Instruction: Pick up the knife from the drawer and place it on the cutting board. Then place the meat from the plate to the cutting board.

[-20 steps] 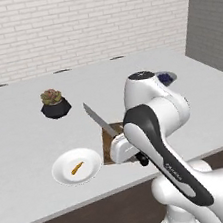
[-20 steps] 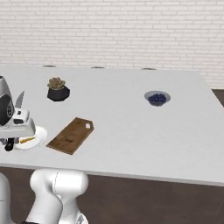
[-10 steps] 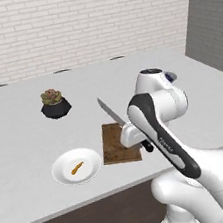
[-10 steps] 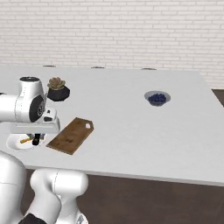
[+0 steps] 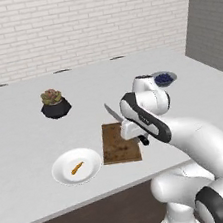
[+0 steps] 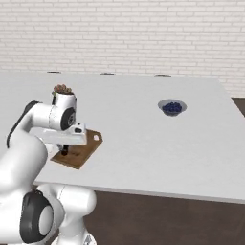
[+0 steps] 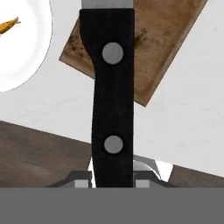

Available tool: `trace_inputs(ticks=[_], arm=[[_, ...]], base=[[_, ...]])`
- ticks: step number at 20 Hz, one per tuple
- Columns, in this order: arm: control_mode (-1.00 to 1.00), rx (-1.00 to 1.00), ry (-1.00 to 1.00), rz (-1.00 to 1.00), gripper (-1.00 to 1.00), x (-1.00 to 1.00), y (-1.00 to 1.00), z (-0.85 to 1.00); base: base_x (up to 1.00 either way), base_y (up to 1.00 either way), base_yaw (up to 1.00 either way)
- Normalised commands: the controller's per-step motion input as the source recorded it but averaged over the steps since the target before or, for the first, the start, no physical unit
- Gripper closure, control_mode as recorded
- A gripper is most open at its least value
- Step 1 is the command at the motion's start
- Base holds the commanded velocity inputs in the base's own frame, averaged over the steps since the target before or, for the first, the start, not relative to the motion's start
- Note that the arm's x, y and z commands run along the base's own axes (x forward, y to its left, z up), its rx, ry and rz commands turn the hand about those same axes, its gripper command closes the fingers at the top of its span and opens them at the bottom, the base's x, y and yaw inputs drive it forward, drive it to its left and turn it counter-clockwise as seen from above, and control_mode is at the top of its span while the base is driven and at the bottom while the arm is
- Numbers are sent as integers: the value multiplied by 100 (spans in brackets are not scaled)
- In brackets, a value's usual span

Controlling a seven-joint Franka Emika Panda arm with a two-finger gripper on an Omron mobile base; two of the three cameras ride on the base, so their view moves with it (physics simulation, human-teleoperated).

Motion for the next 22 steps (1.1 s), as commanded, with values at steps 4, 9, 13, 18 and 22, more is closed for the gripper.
trace_inputs(ticks=[4,9,13,18,22], arm=[[-100,-3,0,-10,100,72,-7,-69],[-100,0,0,-7,100,47,0,-51],[-100,0,0,-5,100,27,0,-49],[-100,0,2,-8,100,41,0,-51],[-100,0,0,-7,100,27,0,-34]], base=[[0,0,0],[0,0,0],[0,0,0],[0,0,0],[0,0,0]])
